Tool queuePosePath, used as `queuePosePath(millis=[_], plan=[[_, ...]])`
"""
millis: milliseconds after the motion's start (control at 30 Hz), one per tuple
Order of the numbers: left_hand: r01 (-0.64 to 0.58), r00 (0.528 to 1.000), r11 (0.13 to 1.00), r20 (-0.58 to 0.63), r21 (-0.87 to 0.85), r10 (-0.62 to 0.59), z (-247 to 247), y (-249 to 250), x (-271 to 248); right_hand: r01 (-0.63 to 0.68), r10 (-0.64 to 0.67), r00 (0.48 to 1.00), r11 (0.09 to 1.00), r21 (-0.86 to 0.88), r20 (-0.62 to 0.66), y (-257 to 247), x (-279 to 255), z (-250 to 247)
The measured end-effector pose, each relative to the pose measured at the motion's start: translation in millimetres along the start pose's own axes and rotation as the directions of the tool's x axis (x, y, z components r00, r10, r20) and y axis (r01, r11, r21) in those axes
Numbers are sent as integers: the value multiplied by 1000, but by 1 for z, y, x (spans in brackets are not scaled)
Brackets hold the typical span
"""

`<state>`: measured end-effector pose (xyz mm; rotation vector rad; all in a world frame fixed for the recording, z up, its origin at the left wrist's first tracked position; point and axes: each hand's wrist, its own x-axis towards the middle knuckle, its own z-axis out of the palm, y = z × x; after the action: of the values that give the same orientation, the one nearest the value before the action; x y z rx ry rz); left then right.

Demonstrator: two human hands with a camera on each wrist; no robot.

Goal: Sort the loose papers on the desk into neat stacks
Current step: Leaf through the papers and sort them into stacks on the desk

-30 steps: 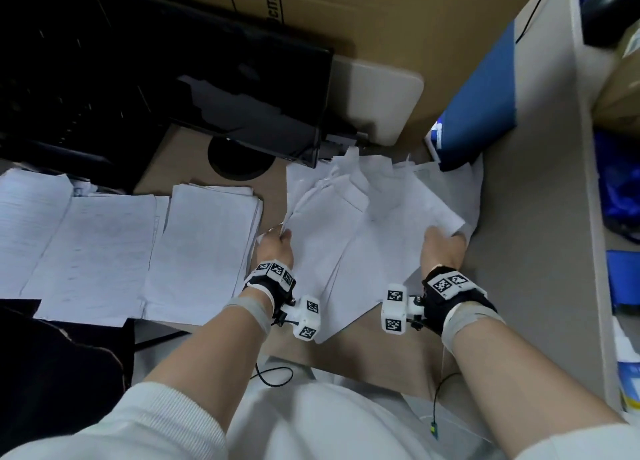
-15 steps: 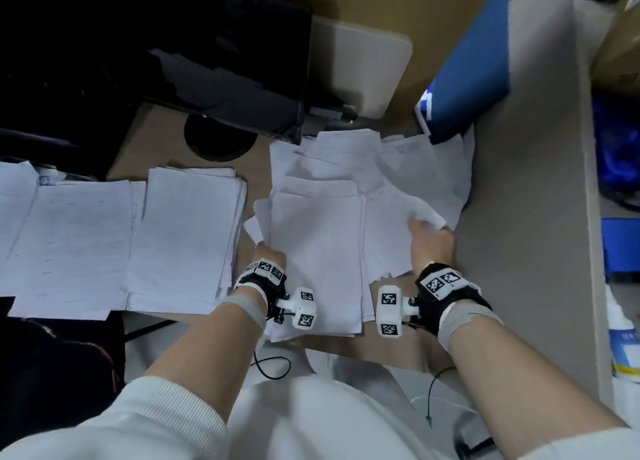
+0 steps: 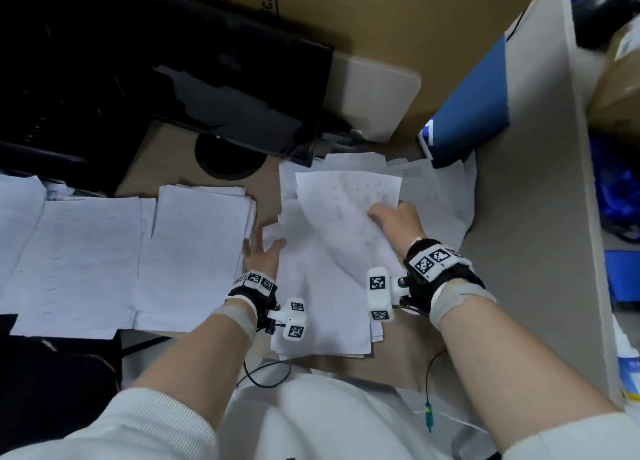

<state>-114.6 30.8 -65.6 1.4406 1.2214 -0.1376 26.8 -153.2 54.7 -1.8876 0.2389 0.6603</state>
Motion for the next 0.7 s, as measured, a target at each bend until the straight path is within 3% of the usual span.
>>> queuePosePath(millis=[100, 167, 233, 333, 433, 533, 633, 700], plan=[[0, 989, 970, 145, -242, 36, -6, 13, 0, -43, 42, 999, 999, 16, 30, 2, 8, 18], [11, 955, 980, 292, -199, 49, -8, 24, -2, -33, 34, 999, 999, -40, 23, 7, 15, 29], [-25, 935, 996, 350, -83, 53, -9, 29, 1, 0, -3, 1000, 993, -120, -24, 14, 25, 36], [-78, 971, 989, 236, 124, 47, -10, 25, 11, -27, 13, 997, 980, -198, -72, 31, 40, 43], [5, 975, 954, 208, 298, -71, -6, 11, 23, -199, 195, 980, 947, -251, -43, 61, 46, 44], [106, 969, 887, 152, 449, -193, -1, -6, 30, -368, 367, 927, 839, -400, -82, 97, 49, 43], [206, 965, 868, 52, 452, -256, 2, -16, 31, -492, 493, 860, 736, -465, -129, 119, 48, 43], [298, 948, 883, -7, 362, -317, 5, -16, 28, -517, 517, 844, 715, -470, -143, 129, 47, 45]])
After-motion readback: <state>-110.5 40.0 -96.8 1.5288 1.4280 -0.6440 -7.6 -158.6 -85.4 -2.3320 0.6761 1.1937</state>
